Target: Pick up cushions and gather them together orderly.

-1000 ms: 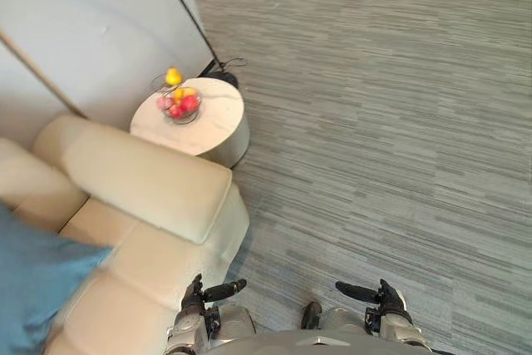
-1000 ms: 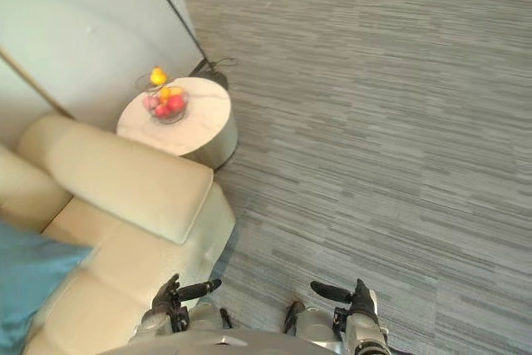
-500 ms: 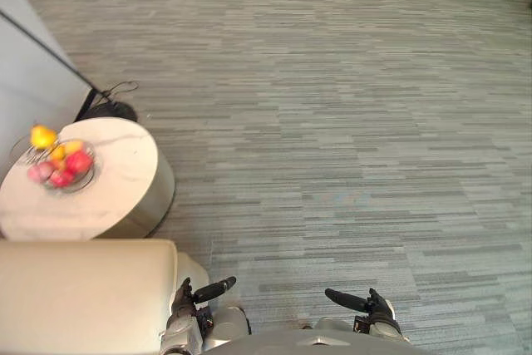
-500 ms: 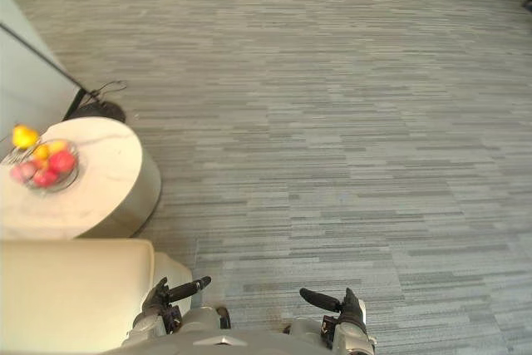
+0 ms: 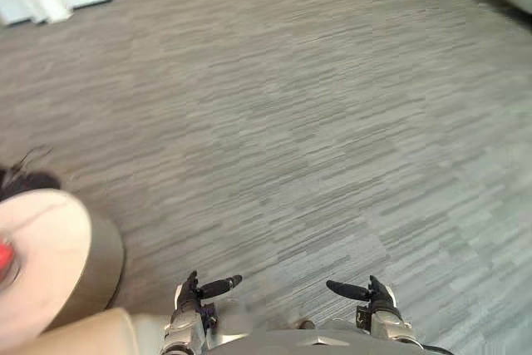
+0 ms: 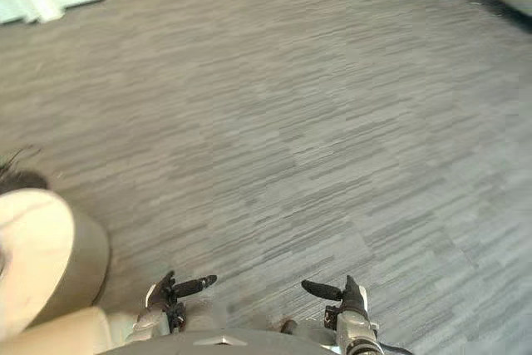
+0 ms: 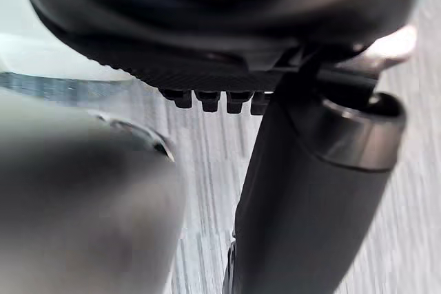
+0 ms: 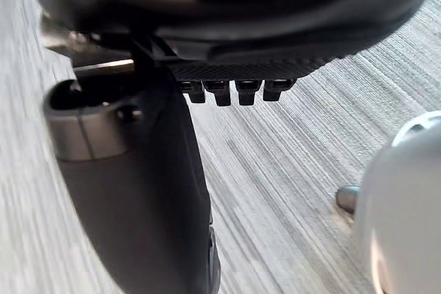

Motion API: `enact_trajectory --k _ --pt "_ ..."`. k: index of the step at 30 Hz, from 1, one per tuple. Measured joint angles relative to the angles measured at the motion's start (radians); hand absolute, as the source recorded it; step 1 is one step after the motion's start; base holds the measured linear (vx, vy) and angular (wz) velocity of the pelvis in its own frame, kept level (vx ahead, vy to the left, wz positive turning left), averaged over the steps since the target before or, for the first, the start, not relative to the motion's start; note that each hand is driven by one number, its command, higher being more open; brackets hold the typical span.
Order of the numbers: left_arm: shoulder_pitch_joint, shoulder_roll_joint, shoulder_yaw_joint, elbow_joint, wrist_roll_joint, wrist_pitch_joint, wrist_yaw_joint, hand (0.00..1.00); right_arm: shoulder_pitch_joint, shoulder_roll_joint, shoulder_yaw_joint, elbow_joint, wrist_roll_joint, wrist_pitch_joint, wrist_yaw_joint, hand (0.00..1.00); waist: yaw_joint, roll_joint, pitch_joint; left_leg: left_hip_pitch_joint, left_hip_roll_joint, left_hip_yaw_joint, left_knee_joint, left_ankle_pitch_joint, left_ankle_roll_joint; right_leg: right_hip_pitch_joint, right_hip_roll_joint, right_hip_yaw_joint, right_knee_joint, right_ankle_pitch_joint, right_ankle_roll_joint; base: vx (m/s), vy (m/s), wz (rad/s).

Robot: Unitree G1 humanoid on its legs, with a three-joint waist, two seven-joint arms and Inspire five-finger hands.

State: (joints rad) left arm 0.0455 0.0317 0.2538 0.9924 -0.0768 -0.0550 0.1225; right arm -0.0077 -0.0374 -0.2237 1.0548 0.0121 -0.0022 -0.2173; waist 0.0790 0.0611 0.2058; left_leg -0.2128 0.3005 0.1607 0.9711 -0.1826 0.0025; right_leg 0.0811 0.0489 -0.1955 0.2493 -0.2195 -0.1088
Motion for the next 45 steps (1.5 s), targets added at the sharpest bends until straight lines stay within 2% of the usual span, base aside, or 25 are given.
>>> enact_trajectory --k 2,5,7,8,9,10,13,15,18,20,22,23,24,27,30,32,34,37,38,39,40,41,43,44,45 --pt "0.018 -0.01 0.006 -0.029 -0.004 0.0 0.001 1.0 0.002 -0.002 -0.025 0.007 0.033 0.007 -0.013 1.0 0.01 -0.001 0.002 -0.044 -0.134 -0.058 -0.221 -0.058 -0.028 -0.011 0.018 0.167 -0.013 0.006 -0.012 0.2 0.037 -1.83" --pt "0.043 -0.008 0.007 -0.026 -0.004 0.0 0.004 1.0 0.005 -0.004 -0.032 0.011 0.064 0.016 -0.019 1.0 0.021 -0.002 0.002 -0.055 -0.227 -0.138 -0.522 -0.031 -0.066 -0.004 0.026 0.315 -0.037 0.003 -0.011 0.34 0.16 -1.79" --pt "0.067 -0.013 0.008 -0.023 -0.002 0.001 0.004 1.0 0.013 -0.004 -0.048 0.01 0.074 0.016 -0.024 1.0 0.029 0.006 -0.006 -0.044 -0.246 -0.177 -0.651 0.076 -0.075 0.018 0.036 0.425 -0.045 -0.023 0.006 0.38 0.216 -1.76" --pt "0.085 -0.001 0.009 -0.015 -0.002 0.001 0.002 1.0 0.023 0.001 -0.066 0.01 0.082 0.016 -0.022 1.0 0.032 -0.005 -0.027 -0.034 -0.255 -0.164 -0.636 0.107 -0.047 0.025 0.029 0.468 -0.025 -0.051 0.024 0.41 0.18 -1.15" --pt "0.086 0.009 0.007 -0.011 0.0 0.0 0.003 1.0 0.031 0.01 -0.072 0.008 0.088 0.015 -0.022 1.0 0.027 -0.023 -0.039 -0.038 -0.257 -0.138 -0.611 0.072 -0.047 0.021 0.015 0.47 -0.007 -0.066 0.044 0.35 0.117 -1.0" --pt "0.086 0.018 0.009 -0.011 0.0 0.0 0.005 1.0 0.051 0.03 -0.08 0.002 0.097 0.015 -0.021 1.0 0.033 -0.046 -0.054 -0.031 -0.26 -0.094 -0.572 0.022 -0.033 -0.001 -0.003 0.468 0.061 -0.1 0.068 0.54 0.156 -0.74" --pt "0.086 0.02 0.014 -0.007 0.001 0.003 0.003 1.0 0.075 0.035 -0.092 -0.027 0.103 0.011 -0.009 1.0 0.036 -0.061 -0.062 0.044 -0.264 -0.008 -0.519 -0.067 0.0 -0.067 -0.029 0.419 0.317 -0.143 0.135 0.42 0.107 -0.91" --pt "0.072 0.022 0.003 -0.008 -0.001 0.003 0.004 1.0 0.069 0.027 -0.098 -0.052 0.102 0.012 0.006 1.0 0.026 -0.06 -0.048 0.144 -0.265 0.026 -0.519 -0.121 0.019 -0.246 -0.075 0.295 0.752 -0.049 0.308 0.39 0.066 -0.7" --pt "0.04 0.005 -0.013 -0.009 -0.011 0.011 0.009 1.0 0.069 0.021 -0.11 -0.073 0.103 0.01 0.015 1.0 0.015 -0.031 -0.035 0.293 -0.216 0.044 -0.586 -0.172 -0.001 -0.371 -0.163 0.064 0.862 -0.099 0.185 0.42 -0.017 -0.3" --pt "0.021 0.004 -0.016 -0.007 -0.014 0.011 0.007 1.0 0.052 0.021 -0.109 -0.079 0.098 -0.007 0.018 1.0 0.007 -0.043 -0.024 0.386 -0.17 0.058 -0.667 -0.188 -0.032 -0.453 -0.188 -0.052 0.718 -0.106 0.173 0.54 -0.167 -0.28" --pt "0.019 0.004 -0.046 0.0 -0.013 0.012 0.006 1.0 0.033 0.025 -0.108 -0.075 0.099 -0.012 0.018 1.0 -0.011 -0.052 -0.02 0.459 -0.141 0.079 -0.741 -0.187 -0.034 -0.491 -0.186 -0.104 0.485 -0.071 0.174 0.58 -0.243 -0.15" --pt "0.018 0.008 -0.064 0.023 -0.013 0.013 -0.001 1.0 0.026 0.022 -0.107 -0.059 0.103 -0.016 0.019 1.0 -0.029 -0.054 -0.021 0.501 -0.138 0.073 -0.776 -0.186 -0.037 -0.49 -0.18 -0.117 0.361 0.077 0.121 0.6 -0.299 -0.08" --pt "0.003 -0.002 -0.082 0.044 -0.011 0.014 -0.001 1.0 0.0 0.011 -0.101 -0.035 0.096 -0.014 0.019 1.0 -0.028 -0.033 -0.024 0.514 -0.105 0.059 -0.777 -0.167 -0.037 -0.478 -0.141 -0.124 0.359 0.053 0.046 0.62 -0.325 -0.14" --pt "-0.019 -0.025 -0.071 0.053 0.01 0.014 -0.012 1.0 -0.024 -0.001 -0.113 -0.014 0.071 -0.004 0.023 1.0 -0.028 0.002 -0.012 0.4 -0.061 -0.058 -0.512 -0.047 -0.061 -0.429 -0.095 -0.134 0.343 -0.024 0.004 0.64 -0.352 -0.1" --pt "-0.017 -0.043 -0.021 0.021 0.01 0.013 -0.01 1.0 -0.005 -0.007 -0.108 -0.018 0.068 0.001 0.014 1.0 -0.024 0.026 0.007 0.201 -0.022 -0.151 -0.011 0.014 -0.059 -0.258 -0.04 -0.155 0.22 -0.04 0.002 0.51 -0.26 0.15" --pt "-0.016 -0.03 -0.008 -0.039 0.011 0.01 -0.009 1.0 0.004 0.014 -0.086 -0.018 0.069 -0.002 0.01 1.0 -0.004 -0.015 0.024 0.015 -0.01 -0.078 0.213 0.007 -0.057 -0.062 -0.016 -0.157 0.059 -0.04 0.004 0.6 -0.304 0.09" --pt "-0.016 -0.029 -0.017 -0.06 0.01 -0.002 -0.011 1.0 0.0 0.019 -0.081 -0.011 0.071 -0.002 0.01 1.0 0.004 -0.018 0.023 -0.08 -0.019 -0.037 0.14 -0.002 -0.055 0.014 0.0 -0.156 -0.023 -0.035 0.011 0.37 -0.154 0.03" --pt "-0.024 -0.028 -0.009 -0.075 0.003 -0.002 -0.01 1.0 -0.024 0.02 -0.078 0.023 0.071 0.002 0.011 1.0 0.027 -0.022 0.029 -0.154 -0.091 0.032 -0.235 -0.042 -0.051 0.125 0.008 -0.141 -0.125 -0.034 0.038 0.44 -0.054 -0.12" --pt "-0.024 -0.03 -0.004 -0.08 -0.002 -0.004 -0.01 1.0 -0.027 0.024 -0.077 0.022 0.071 0.002 0.011 1.0 0.032 -0.034 0.036 -0.158 -0.152 0.049 -0.463 -0.005 -0.053 0.164 -0.008 -0.137 -0.16 -0.043 0.056 0.64 0.019 -0.18" --pt "-0.024 -0.031 -0.004 -0.088 -0.003 -0.008 -0.01 1.0 -0.027 0.025 -0.076 0.022 0.071 0.002 0.01 1.0 0.041 -0.04 0.039 -0.157 -0.201 0.047 -0.654 0.108 -0.044 0.199 -0.019 -0.126 -0.186 -0.054 0.075 0.49 0.045 -0.23" --pt "-0.024 -0.03 -0.004 -0.089 -0.003 -0.009 -0.01 1.0 -0.027 0.025 -0.07 0.023 0.071 0.002 0.01 1.0 0.052 -0.042 0.04 -0.149 -0.213 0.045 -0.692 0.165 -0.041 0.213 -0.023 -0.114 -0.197 -0.056 0.084 0.57 0.065 -0.47" --pt "-0.024 -0.02 -0.005 -0.085 -0.002 -0.01 -0.006 1.0 -0.03 0.028 -0.059 0.027 0.071 0.001 0.01 1.0 0.071 -0.054 0.035 -0.126 -0.24 0.044 -0.738 0.3 0.011 0.228 -0.041 -0.084 -0.212 -0.052 0.102 0.74 0.081 -0.19" --pt "-0.043 -0.006 0.006 -0.078 -0.005 -0.009 -0.004 1.0 -0.052 0.042 -0.063 0.041 0.071 0.005 0.012 1.0 0.058 -0.09 0.048 -0.129 -0.25 0.046 -0.671 0.25 0.054 0.239 -0.075 -0.059 -0.208 0.001 0.184 0.67 0.083 -0.04" --pt "-0.041 0.002 0.041 -0.086 -0.01 -0.008 -0.003 1.0 -0.055 0.061 -0.068 0.039 0.069 0.005 0.013 1.0 0.077 -0.087 0.053 -0.185 -0.195 0.061 -0.459 0.183 0.125 0.259 -0.058 -0.015 -0.18 0.067 0.222 0.47 0.098 -0.3" --pt "-0.035 0.015 0.047 -0.078 -0.009 -0.009 -0.003 1.0 -0.051 0.072 -0.07 0.037 0.069 0.006 0.012 1.0 0.083 -0.093 0.044 -0.218 -0.199 0.079 -0.368 0.134 0.117 0.257 -0.051 -0.002 -0.13 0.083 0.216 0.57 0.141 -0.15"
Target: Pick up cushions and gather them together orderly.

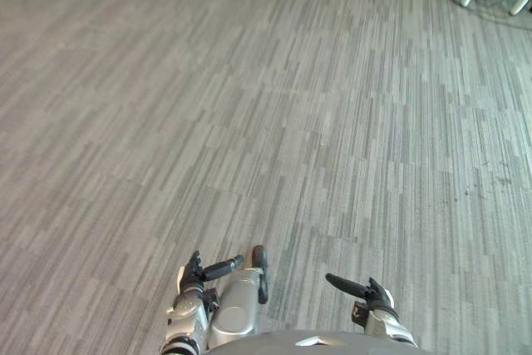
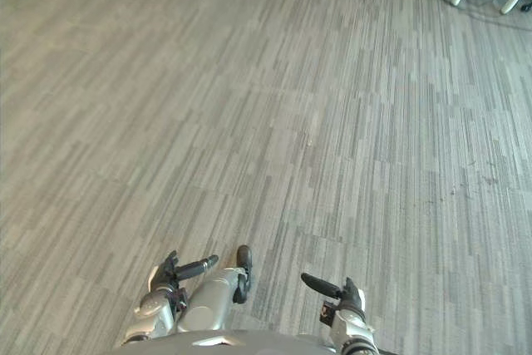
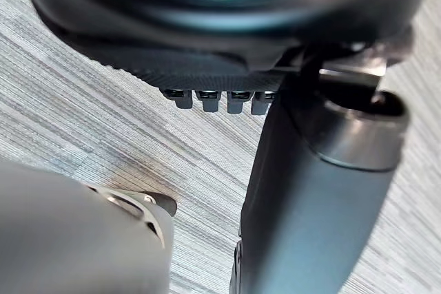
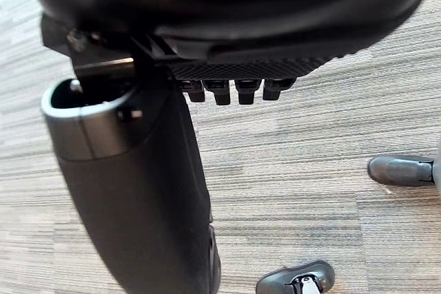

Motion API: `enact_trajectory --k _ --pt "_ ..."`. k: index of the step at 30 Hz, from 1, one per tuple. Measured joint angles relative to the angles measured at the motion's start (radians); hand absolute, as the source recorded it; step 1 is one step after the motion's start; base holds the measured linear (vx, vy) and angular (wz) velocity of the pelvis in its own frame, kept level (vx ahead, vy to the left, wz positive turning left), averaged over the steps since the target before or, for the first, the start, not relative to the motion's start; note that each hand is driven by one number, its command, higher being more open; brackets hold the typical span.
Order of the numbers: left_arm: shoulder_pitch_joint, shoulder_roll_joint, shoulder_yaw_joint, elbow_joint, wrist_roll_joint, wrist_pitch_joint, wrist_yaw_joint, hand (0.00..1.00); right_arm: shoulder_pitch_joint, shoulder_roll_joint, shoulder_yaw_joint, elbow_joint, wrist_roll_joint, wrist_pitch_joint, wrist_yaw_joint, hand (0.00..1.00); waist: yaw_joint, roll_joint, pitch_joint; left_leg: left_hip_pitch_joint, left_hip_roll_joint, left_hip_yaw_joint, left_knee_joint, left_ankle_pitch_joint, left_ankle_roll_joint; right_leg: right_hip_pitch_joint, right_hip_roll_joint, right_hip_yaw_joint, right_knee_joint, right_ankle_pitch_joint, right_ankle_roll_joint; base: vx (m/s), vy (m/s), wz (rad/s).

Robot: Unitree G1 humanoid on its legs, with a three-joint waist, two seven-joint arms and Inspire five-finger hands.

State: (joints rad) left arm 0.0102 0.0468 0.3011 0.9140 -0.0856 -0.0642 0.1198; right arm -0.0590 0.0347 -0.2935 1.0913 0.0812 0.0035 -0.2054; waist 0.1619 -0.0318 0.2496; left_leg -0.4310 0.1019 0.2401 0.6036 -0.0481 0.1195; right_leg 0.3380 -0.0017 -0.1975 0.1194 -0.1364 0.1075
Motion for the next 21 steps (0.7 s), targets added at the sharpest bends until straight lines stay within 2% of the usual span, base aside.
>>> enact_trajectory --k 1,2,3,4,5,6,7,8,9,10,11,12,13,14,15,16,17,18,19,20,21 --pt "0.013 0.017 -0.02 0.018 0.011 0.001 0.001 1.0 0.033 0.002 0.001 0.003 0.0 -0.003 0.003 1.0 -0.019 -0.024 -0.018 0.027 -0.051 0.016 -0.034 0.006 0.022 -0.031 -0.023 -0.018 0.164 0.002 0.003 0.51 0.264 0.0" --pt "0.043 0.028 -0.057 0.037 0.017 0.005 0.003 1.0 0.053 -0.007 -0.002 0.002 -0.001 -0.002 0.007 1.0 -0.019 -0.001 -0.037 0.124 -0.06 0.036 -0.117 -0.057 0.055 -0.116 -0.049 -0.024 0.449 0.063 -0.013 0.51 0.256 0.28" --pt "0.049 0.058 -0.076 0.062 0.016 0.013 -0.003 1.0 0.052 -0.01 0.0 0.004 -0.002 -0.009 0.007 1.0 -0.033 -0.027 -0.037 0.205 -0.097 0.004 -0.181 -0.121 -0.017 -0.204 -0.108 -0.038 0.688 0.134 -0.036 0.6 0.228 0.33" --pt "0.04 0.081 -0.091 0.079 0.02 0.017 -0.003 1.0 0.051 -0.012 0.0 -0.003 -0.002 -0.008 0.008 1.0 -0.045 -0.054 -0.03 0.241 -0.125 -0.007 -0.189 -0.143 -0.007 -0.266 -0.161 -0.055 0.829 0.106 -0.069 0.51 0.046 0.56" --pt "0.038 0.078 -0.088 0.095 0.018 0.029 0.006 1.0 0.053 -0.027 0.001 -0.015 -0.002 -0.01 0.008 1.0 -0.055 -0.048 -0.02 0.31 -0.132 -0.032 -0.188 -0.188 -0.008 -0.361 -0.209 -0.092 0.953 0.038 -0.124 0.6 0.009 0.56" --pt "0.044 0.07 -0.092 0.095 0.018 0.031 0.006 1.0 0.063 -0.035 0.001 -0.024 -0.002 -0.016 0.009 1.0 -0.065 -0.024 -0.009 0.381 -0.124 -0.058 -0.211 -0.218 -0.015 -0.435 -0.21 -0.109 0.964 -0.014 -0.129 0.63 -0.025 0.4" --pt "0.045 0.068 -0.092 0.095 0.018 0.031 0.006 1.0 0.067 -0.036 0.001 -0.028 -0.002 -0.017 0.009 1.0 -0.066 -0.019 -0.008 0.396 -0.122 -0.063 -0.218 -0.222 -0.016 -0.452 -0.208 -0.11 0.958 -0.025 -0.128 0.53 -0.045 0.4" --pt "0.05 0.062 -0.096 0.095 0.018 0.031 0.006 1.0 0.074 -0.048 -0.003 -0.041 0.001 -0.02 0.016 1.0 -0.07 -0.005 -0.004 0.447 -0.116 -0.083 -0.248 -0.228 -0.026 -0.51 -0.201 -0.112 0.907 -0.064 -0.126 0.55 -0.089 0.43" --pt "0.052 0.058 -0.099 0.095 0.018 0.031 0.005 1.0 0.07 -0.058 -0.011 -0.053 -0.001 -0.022 0.014 1.0 -0.077 0.002 0.0 0.5 -0.107 -0.102 -0.283 -0.233 -0.034 -0.561 -0.188 -0.12 0.809 -0.094 -0.121 0.58 -0.135 0.69" --pt "0.051 0.054 -0.099 0.094 0.018 0.031 0.006 1.0 0.072 -0.059 -0.021 -0.058 0.0 -0.028 0.014 1.0 -0.084 0.007 0.001 0.555 -0.095 -0.12 -0.327 -0.237 -0.041 -0.605 -0.168 -0.128 0.652 -0.093 -0.115 0.6 -0.161 0.64" --pt "0.051 0.052 -0.098 0.093 0.018 0.03 0.006 1.0 0.071 -0.058 -0.024 -0.061 0.0 -0.029 0.014 1.0 -0.087 0.008 0.001 0.578 -0.088 -0.126 -0.345 -0.241 -0.049 -0.619 -0.157 -0.128 0.575 -0.085 -0.104 0.51 -0.163 0.68" --pt "0.051 0.049 -0.096 0.093 0.019 0.03 0.006 1.0 0.071 -0.053 -0.034 -0.068 0.0 -0.029 0.015 1.0 -0.089 0.009 0.001 0.616 -0.073 -0.143 -0.378 -0.253 -0.069 -0.637 -0.133 -0.125 0.421 -0.061 -0.083 0.54 -0.218 0.71" --pt "0.059 0.047 -0.096 0.095 0.019 0.03 0.006 1.0 0.069 -0.048 -0.041 -0.07 0.002 -0.029 0.016 1.0 -0.095 0.013 0.001 0.673 -0.049 -0.169 -0.414 -0.273 -0.104 -0.629 -0.098 -0.113 0.275 0.107 -0.097 0.87 -0.354 0.65" --pt "0.06 0.031 -0.094 0.108 0.019 0.03 0.004 1.0 0.062 -0.055 -0.04 -0.057 -0.003 -0.027 0.019 1.0 -0.082 0.043 -0.015 0.694 -0.009 -0.184 -0.418 -0.267 -0.115 -0.598 -0.057 -0.127 0.268 0.111 -0.168 0.88 -0.379 0.42" --pt "0.059 0.03 -0.083 0.11 0.02 0.029 -0.002 1.0 0.061 -0.053 -0.041 -0.057 -0.003 -0.029 0.02 1.0 -0.077 0.045 -0.018 0.69 -0.002 -0.186 -0.411 -0.252 -0.13 -0.602 -0.056 -0.127 0.285 0.093 -0.184 0.74 -0.33 0.3" --pt "0.058 0.015 -0.076 0.11 0.024 0.029 -0.005 1.0 0.058 -0.048 -0.056 -0.055 -0.004 -0.027 0.021 1.0 -0.075 0.047 -0.019 0.696 -0.002 -0.203 -0.387 -0.208 -0.148 -0.597 -0.071 -0.132 0.35 0.028 -0.19 0.65 -0.36 0.41" --pt "0.058 0.007 -0.074 0.11 0.034 0.029 0.001 1.0 0.063 -0.051 -0.077 -0.054 -0.005 -0.016 0.023 1.0 -0.08 0.053 -0.026 0.687 0.006 -0.218 -0.328 -0.188 -0.15 -0.574 -0.073 -0.148 0.365 -0.008 -0.195 0.63 -0.354 0.7" --pt "0.058 -0.006 -0.059 0.108 0.042 0.027 0.002 1.0 0.079 -0.054 -0.08 -0.059 -0.003 -0.017 0.021 1.0 -0.089 0.07 -0.037 0.63 0.03 -0.244 -0.186 -0.184 -0.156 -0.522 -0.062 -0.18 0.331 -0.04 -0.189 0.6 -0.355 0.64" --pt "0.057 -0.012 -0.048 0.104 0.042 0.026 0.001 1.0 0.083 -0.054 -0.078 -0.061 -0.003 -0.02 0.021 1.0 -0.092 0.075 -0.039 0.592 0.039 -0.256 -0.102 -0.178 -0.162 -0.498 -0.054 -0.192 0.31 -0.052 -0.183 0.41 -0.258 0.7" --pt "0.056 -0.032 -0.012 0.083 0.047 0.025 0.0 1.0 0.094 -0.06 -0.077 -0.071 -0.002 -0.02 0.02 1.0 -0.086 0.092 -0.043 0.465 0.086 -0.269 0.182 -0.159 -0.191 -0.429 -0.01 -0.207 0.246 -0.063 -0.182 0.54 -0.304 0.41" --pt "0.056 -0.039 0.008 0.072 0.047 0.026 -0.003 1.0 0.093 -0.059 -0.074 -0.071 -0.001 -0.02 0.02 1.0 -0.082 0.095 -0.041 0.41 0.113 -0.249 0.301 -0.169 -0.198 -0.382 0.012 -0.211 0.21 -0.065 -0.184 0.43 -0.23 0.27"
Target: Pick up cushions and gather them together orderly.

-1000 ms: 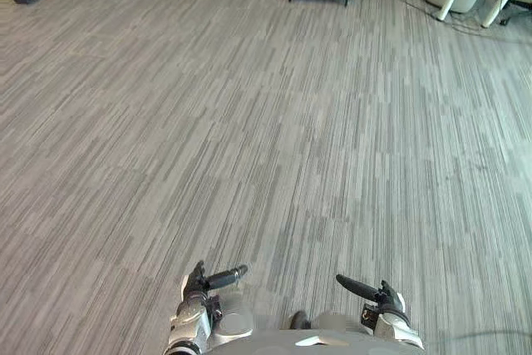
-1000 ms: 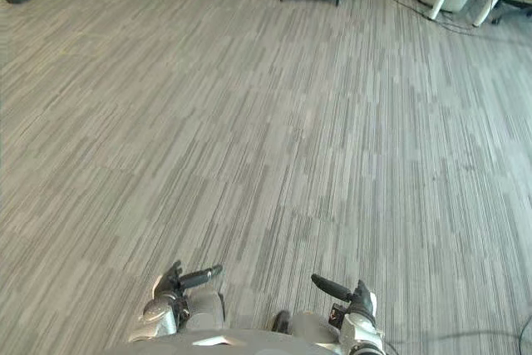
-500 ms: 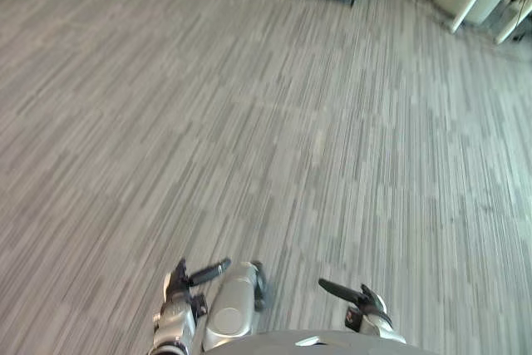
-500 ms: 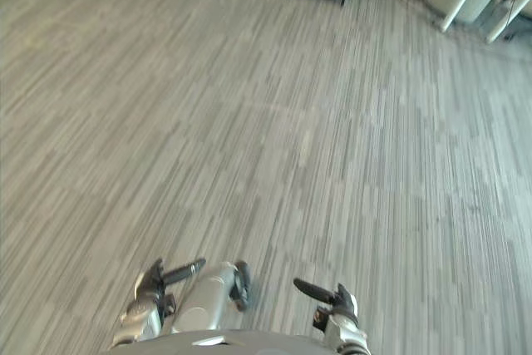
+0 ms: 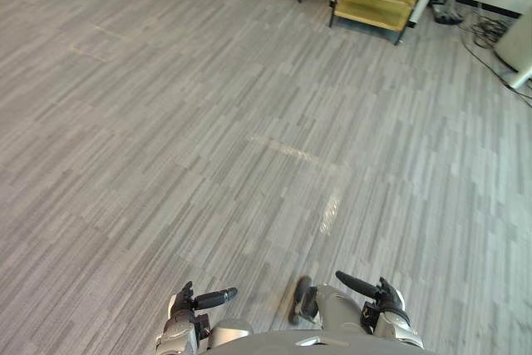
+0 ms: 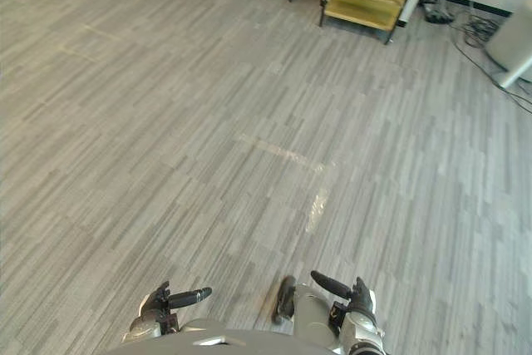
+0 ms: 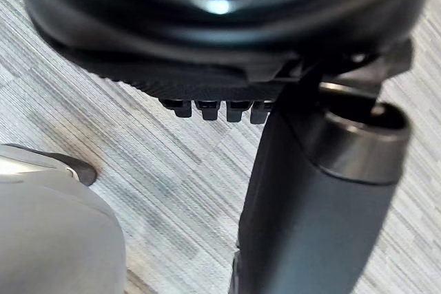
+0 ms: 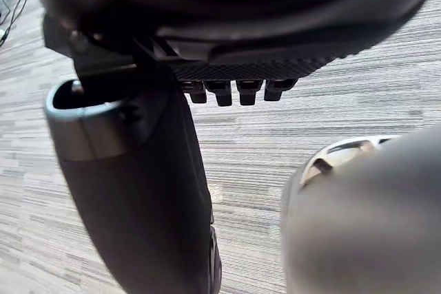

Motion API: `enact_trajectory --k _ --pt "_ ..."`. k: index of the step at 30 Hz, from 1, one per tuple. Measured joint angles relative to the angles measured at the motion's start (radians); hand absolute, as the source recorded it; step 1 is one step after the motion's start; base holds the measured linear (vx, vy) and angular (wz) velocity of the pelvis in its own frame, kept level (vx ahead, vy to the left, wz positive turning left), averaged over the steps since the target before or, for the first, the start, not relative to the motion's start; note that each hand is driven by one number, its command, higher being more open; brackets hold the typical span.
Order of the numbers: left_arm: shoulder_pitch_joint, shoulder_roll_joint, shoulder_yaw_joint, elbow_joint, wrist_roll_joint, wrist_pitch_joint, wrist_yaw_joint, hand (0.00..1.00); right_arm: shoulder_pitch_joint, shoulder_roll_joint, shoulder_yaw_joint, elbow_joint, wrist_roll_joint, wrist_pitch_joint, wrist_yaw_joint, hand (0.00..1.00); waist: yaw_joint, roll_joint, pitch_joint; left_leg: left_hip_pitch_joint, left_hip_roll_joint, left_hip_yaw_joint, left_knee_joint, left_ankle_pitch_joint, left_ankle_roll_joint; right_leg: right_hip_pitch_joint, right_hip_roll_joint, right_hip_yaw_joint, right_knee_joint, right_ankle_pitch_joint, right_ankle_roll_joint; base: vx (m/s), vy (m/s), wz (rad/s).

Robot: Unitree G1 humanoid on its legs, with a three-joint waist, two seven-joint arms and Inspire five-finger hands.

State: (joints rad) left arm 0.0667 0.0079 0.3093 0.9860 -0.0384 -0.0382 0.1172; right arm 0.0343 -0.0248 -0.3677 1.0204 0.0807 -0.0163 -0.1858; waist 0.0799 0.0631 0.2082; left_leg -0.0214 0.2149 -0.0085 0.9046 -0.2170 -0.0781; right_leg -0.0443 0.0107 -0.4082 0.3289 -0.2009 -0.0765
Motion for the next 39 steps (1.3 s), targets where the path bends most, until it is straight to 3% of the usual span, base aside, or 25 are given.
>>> enact_trajectory --k 1,2,4,6,8,9,10,11,13,14,15,17,19,20,21,23,25,26,27,30,32,35,36,38,39 --pt "-0.002 0.004 0.011 -0.014 0.002 0.0 -0.005 1.0 -0.001 0.008 0.013 0.0 0.001 0.0 -0.002 1.0 0.008 -0.006 0.003 -0.063 0.031 0.047 0.108 -0.015 -0.005 0.064 0.018 -0.002 -0.048 -0.002 -0.003 0.4 -0.194 0.06" --pt "-0.004 0.008 0.011 -0.029 0.004 -0.001 -0.009 1.0 -0.002 0.02 0.021 -0.001 0.001 0.0 -0.003 1.0 0.013 -0.031 0.009 -0.114 0.04 0.085 0.131 -0.033 0.003 0.116 0.021 -0.003 -0.089 -0.002 -0.003 0.29 -0.135 0.0" --pt "-0.006 0.018 0.006 -0.061 0.004 -0.005 -0.011 1.0 -0.007 0.042 0.035 -0.001 0.003 0.0 -0.008 1.0 0.028 -0.061 0.014 -0.204 0.038 0.152 -0.005 -0.079 0.016 0.196 0.021 0.004 -0.15 -0.001 -0.001 0.41 -0.12 -0.15" --pt "-0.008 0.021 -0.001 -0.062 0.004 -0.004 -0.011 1.0 -0.02 0.055 0.034 -0.002 0.004 0.003 -0.011 1.0 0.028 -0.059 0.015 -0.239 0.012 0.168 -0.214 -0.083 0.016 0.232 0.014 0.013 -0.176 -0.005 0.011 0.32 0.032 -0.25" --pt "-0.008 0.023 -0.01 -0.06 0.004 -0.005 -0.008 1.0 -0.02 0.058 0.035 -0.003 0.003 0.003 -0.012 1.0 0.029 -0.06 0.016 -0.248 -0.032 0.154 -0.445 -0.014 0.015 0.255 -0.006 0.033 -0.187 -0.024 0.042 0.33 0.154 -0.35" --pt "-0.004 0.025 -0.011 -0.055 0.004 -0.004 -0.007 1.0 -0.02 0.057 0.036 -0.003 0.003 0.004 -0.012 1.0 0.037 -0.061 0.017 -0.234 -0.069 0.128 -0.523 0.103 0.014 0.274 -0.028 0.059 -0.19 -0.04 0.064 0.37 0.206 -0.51" --pt "0.004 0.024 -0.011 -0.051 0.005 -0.005 -0.004 1.0 -0.017 0.057 0.039 -0.002 0.003 0.004 -0.012 1.0 0.043 -0.061 0.008 -0.212 -0.086 0.121 -0.555 0.176 0.008 0.278 -0.037 0.083 -0.19 -0.048 0.078 0.47 0.239 -0.44" --pt "-0.002 0.041 -0.017 -0.04 0.006 -0.005 -0.004 1.0 -0.019 0.066 0.04 0.001 0.002 0.006 -0.013 1.0 0.041 -0.075 0.001 -0.206 -0.11 0.136 -0.551 0.154 0.029 0.274 -0.067 0.093 -0.188 -0.051 0.089 0.4 0.177 -0.31" --pt "-0.005 0.047 -0.017 -0.03 0.006 -0.003 -0.002 1.0 -0.017 0.068 0.036 0.007 0.002 0.014 -0.012 1.0 0.045 -0.083 0.003 -0.201 -0.112 0.158 -0.494 0.112 0.044 0.272 -0.091 0.111 -0.145 -0.046 0.103 0.38 0.177 -0.22" --pt "-0.004 0.05 -0.017 -0.018 0.007 -0.002 -0.001 1.0 -0.015 0.068 0.035 0.006 0.0 0.016 -0.011 1.0 0.051 -0.083 0.002 -0.187 -0.11 0.173 -0.468 0.091 0.054 0.26 -0.108 0.13 -0.081 -0.052 0.114 0.34 0.196 -0.49" --pt "0.008 0.053 -0.026 -0.008 0.01 0.004 -0.001 1.0 -0.015 0.067 0.036 -0.002 -0.002 0.015 -0.007 1.0 0.052 -0.083 0.001 -0.121 -0.111 0.208 -0.459 0.043 0.075 0.177 -0.158 0.165 0.185 -0.048 0.13 0.38 0.223 -0.58" --pt "0.002 0.074 -0.057 0.023 0.011 0.005 -0.002 1.0 -0.022 0.065 0.038 -0.005 -0.003 0.013 0.003 1.0 0.046 -0.089 0.003 -0.051 -0.121 0.219 -0.481 -0.012 0.076 0.065 -0.225 0.164 0.474 0.007 0.155 0.29 0.148 -0.37" --pt "-0.001 0.097 -0.09 0.04 0.013 0.006 -0.002 1.0 -0.022 0.064 0.055 -0.006 -0.01 0.007 0.009 1.0 0.025 -0.101 -0.003 0.023 -0.13 0.225 -0.497 -0.046 0.079 -0.019 -0.288 0.107 0.611 -0.022 0.126 0.3 0.063 -0.1" --pt "0.004 0.1 -0.093 0.043 0.013 0.006 -0.001 1.0 -0.022 0.064 0.066 -0.005 -0.011 -0.001 0.009 1.0 0.024 -0.103 -0.005 0.062 -0.126 0.233 -0.53 -0.046 0.077 -0.043 -0.291 0.075 0.584 -0.037 0.107 0.23 0.008 -0.11" --pt "0.006 0.101 -0.095 0.043 0.013 0.006 0.0 1.0 -0.023 0.064 0.069 -0.005 -0.011 -0.003 0.009 1.0 0.023 -0.103 -0.005 0.078 -0.122 0.239 -0.543 -0.045 0.075 -0.051 -0.287 0.063 0.564 -0.042 0.104 0.17 -0.037 -0.24" --pt "0.006 0.099 -0.099 0.045 0.014 0.006 0.002 1.0 -0.031 0.062 0.077 -0.002 -0.015 -0.011 0.01 1.0 0.019 -0.099 -0.007 0.135 -0.099 0.258 -0.608 -0.043 0.058 -0.104 -0.243 0.012 0.379 -0.047 0.104 0.25 -0.11 -0.29" --pt "0.004 0.103 -0.106 0.049 0.016 0.006 0.002 1.0 -0.052 0.062 0.077 0.015 -0.02 -0.008 0.01 1.0 0.014 -0.099 -0.007 0.163 -0.083 0.273 -0.648 -0.04 0.024 -0.142 -0.181 0.014 0.149 -0.011 0.121 0.3 -0.176 -0.17" --pt "0.001 0.107 -0.113 0.065 0.028 0.005 0.001 1.0 -0.06 0.058 0.077 0.022 -0.02 -0.005 0.01 1.0 0.001 -0.097 -0.008 0.179 -0.077 0.267 -0.67 -0.039 0.011 -0.134 -0.143 0.035 0.057 0.106 0.065 0.34 -0.158 -0.07" --pt "-0.003 0.105 -0.129 0.082 0.037 0.006 0.002 1.0 -0.069 0.039 0.076 0.044 -0.021 -0.002 0.011 1.0 0.001 -0.077 -0.011 0.196 -0.066 0.252 -0.697 -0.022 0.011 -0.11 -0.113 0.025 0.028 0.12 0.046 0.47 -0.233 0.01" --pt "-0.006 0.081 -0.127 0.082 0.053 0.004 -0.008 1.0 -0.067 0.017 0.041 0.055 -0.021 0.008 0.009 1.0 0.0 -0.054 -0.009 0.223 -0.065 0.233 -0.743 0.029 0.001 -0.11 -0.113 0.03 0.077 0.054 0.028 0.31 -0.18 0.06" --pt "-0.008 0.077 -0.12 0.072 0.071 0.004 -0.014 1.0 -0.04 0.014 0.016 0.052 -0.021 0.007 0.008 1.0 -0.005 -0.048 -0.012 0.189 -0.03 0.183 -0.603 0.023 -0.007 -0.04 -0.094 -0.005 0.037 0.018 0.028 0.36 -0.259 0.38" --pt "0.003 0.054 -0.062 0.024 0.075 0.004 -0.017 1.0 0.0 0.006 0.019 0.018 -0.019 0.005 0.004 1.0 -0.003 -0.023 -0.013 -0.043 0.087 0.129 -0.067 0.017 0.001 0.077 -0.023 -0.03 -0.053 0.003 0.024 0.23 -0.157 0.2" --pt "0.009 0.049 -0.06 0.02 0.077 0.004 -0.016 1.0 0.0 0.006 0.019 0.015 -0.018 0.004 0.001 1.0 0.0 -0.017 -0.011 -0.085 0.11 0.137 0.007 -0.003 0.0 0.105 -0.012 -0.028 -0.061 -0.003 0.021 0.15 -0.018 -0.11" --pt "0.009 0.051 -0.061 0.019 0.078 0.004 -0.016 1.0 0.002 0.01 0.018 0.017 -0.005 0.005 -0.003 1.0 0.001 -0.024 -0.009 -0.115 0.111 0.162 -0.006 -0.029 0.0 0.137 -0.012 -0.02 -0.081 -0.003 0.023 0.16 0.039 -0.17" --pt "0.008 0.054 -0.068 0.017 0.078 0.0 -0.016 1.0 0.002 0.012 0.018 0.018 0.001 0.005 -0.004 1.0 0.004 -0.029 -0.01 -0.124 0.101 0.187 -0.095 -0.04 -0.001 0.154 -0.017 -0.009 -0.103 0.002 0.032 0.19 0.069 -0.27"
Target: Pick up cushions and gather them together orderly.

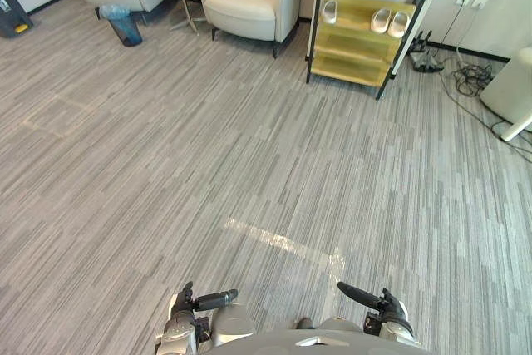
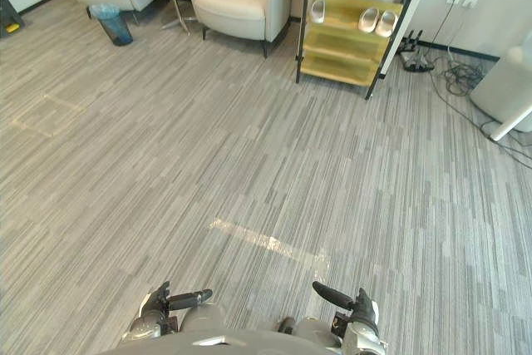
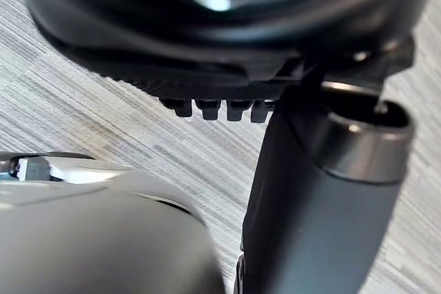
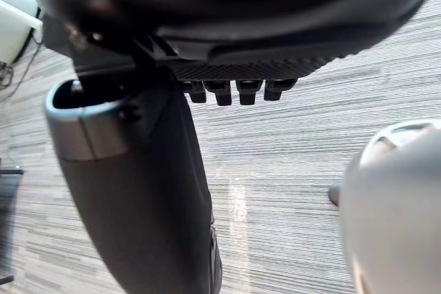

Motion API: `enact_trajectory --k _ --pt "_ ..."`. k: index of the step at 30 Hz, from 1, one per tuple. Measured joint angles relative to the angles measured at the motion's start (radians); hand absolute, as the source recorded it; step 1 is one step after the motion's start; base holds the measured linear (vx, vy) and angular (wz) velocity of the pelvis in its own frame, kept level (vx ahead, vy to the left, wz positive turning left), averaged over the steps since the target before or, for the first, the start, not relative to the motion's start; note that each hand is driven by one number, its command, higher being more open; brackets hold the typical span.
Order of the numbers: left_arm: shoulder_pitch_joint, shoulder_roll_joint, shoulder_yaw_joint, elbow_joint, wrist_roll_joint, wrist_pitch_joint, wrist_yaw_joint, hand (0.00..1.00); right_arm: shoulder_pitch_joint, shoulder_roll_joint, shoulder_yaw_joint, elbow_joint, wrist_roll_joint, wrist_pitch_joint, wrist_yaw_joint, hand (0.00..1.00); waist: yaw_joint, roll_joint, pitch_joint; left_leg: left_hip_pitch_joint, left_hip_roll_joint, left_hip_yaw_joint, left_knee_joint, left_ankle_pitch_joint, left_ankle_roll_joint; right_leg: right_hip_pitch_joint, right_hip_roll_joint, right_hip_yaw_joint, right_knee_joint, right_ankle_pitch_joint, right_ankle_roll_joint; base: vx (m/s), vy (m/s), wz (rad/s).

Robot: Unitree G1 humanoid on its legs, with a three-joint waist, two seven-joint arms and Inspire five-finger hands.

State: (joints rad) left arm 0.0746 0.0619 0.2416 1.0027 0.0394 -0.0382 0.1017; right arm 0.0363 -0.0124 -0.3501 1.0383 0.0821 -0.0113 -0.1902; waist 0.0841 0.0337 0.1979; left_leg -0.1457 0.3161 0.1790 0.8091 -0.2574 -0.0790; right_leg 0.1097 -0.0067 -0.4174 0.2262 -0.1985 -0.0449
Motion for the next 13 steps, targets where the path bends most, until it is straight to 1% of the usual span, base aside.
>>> enact_trajectory --k 1,2,3,4,5,6,8,11,13 --pt "-0.002 0.001 -0.004 0.0 0.001 -0.001 0.0 1.0 -0.002 0.002 0.0 -0.002 0.0 0.0 -0.002 1.0 0.001 -0.001 -0.001 -0.002 -0.015 0.012 -0.125 -0.004 -0.001 0.007 -0.008 0.009 -0.01 0.003 0.006 0.21 0.13 -0.34" --pt "-0.004 0.0 -0.004 0.0 0.001 0.0 0.0 1.0 -0.001 0.002 -0.001 -0.003 0.0 0.001 -0.004 1.0 0.001 -0.002 0.0 -0.003 -0.042 0.002 -0.271 0.004 -0.002 0.013 -0.02 0.024 -0.012 0.004 0.014 0.2 0.198 -0.3" --pt "-0.005 0.0 -0.004 0.001 0.001 0.0 0.001 1.0 -0.001 0.003 -0.003 -0.003 0.0 0.001 -0.007 1.0 0.001 -0.002 -0.001 0.0 -0.067 -0.014 -0.359 0.033 -0.003 0.013 -0.028 0.034 -0.01 0.003 0.029 0.24 0.281 -0.4" --pt "-0.001 -0.005 -0.009 0.003 0.001 0.0 0.003 1.0 0.0 -0.006 -0.006 0.002 0.0 0.003 -0.008 1.0 0.007 0.008 -0.007 0.02 -0.105 -0.06 -0.447 0.149 -0.044 0.012 -0.033 0.061 -0.009 0.0 0.055 0.25 0.257 -0.2" --pt "0.001 0.022 -0.035 0.004 0.002 0.002 0.005 1.0 0.003 0.007 -0.004 0.008 -0.001 0.006 -0.007 1.0 0.002 -0.024 -0.013 0.043 -0.147 -0.054 -0.494 0.163 -0.028 0.015 -0.056 0.089 -0.038 0.011 0.075 0.25 0.208 -0.09" --pt "-0.003 0.032 -0.048 0.004 0.002 0.001 0.005 1.0 0.006 0.014 -0.007 0.01 -0.001 0.009 -0.006 1.0 0.001 -0.037 -0.016 0.045 -0.154 -0.047 -0.501 0.163 -0.027 0.018 -0.068 0.098 -0.051 0.012 0.078 0.23 0.137 0.06" --pt "0.0 0.036 -0.049 0.005 0.002 0.004 0.005 1.0 0.007 0.023 -0.02 0.018 -0.003 0.011 -0.006 1.0 0.008 -0.049 -0.018 0.081 -0.173 -0.018 -0.514 0.158 -0.018 0.046 -0.09 0.118 -0.074 0.025 0.095 0.15 0.101 -0.19" --pt "0.012 0.037 -0.062 0.007 0.003 0.004 0.001 1.0 0.008 0.026 -0.022 0.017 -0.004 0.01 -0.002 1.0 0.008 -0.05 -0.022 0.136 -0.186 0.009 -0.547 0.155 -0.013 0.073 -0.102 0.151 -0.087 0.031 0.102 0.07 0.066 -0.27" --pt "0.011 0.04 -0.07 0.016 0.004 0.002 -0.003 1.0 0.011 0.027 -0.025 0.019 -0.003 0.01 0.004 1.0 0.006 -0.05 -0.033 0.152 -0.191 0.014 -0.577 0.155 -0.013 0.075 -0.099 0.158 -0.1 0.036 0.108 0.01 0.016 -0.17"
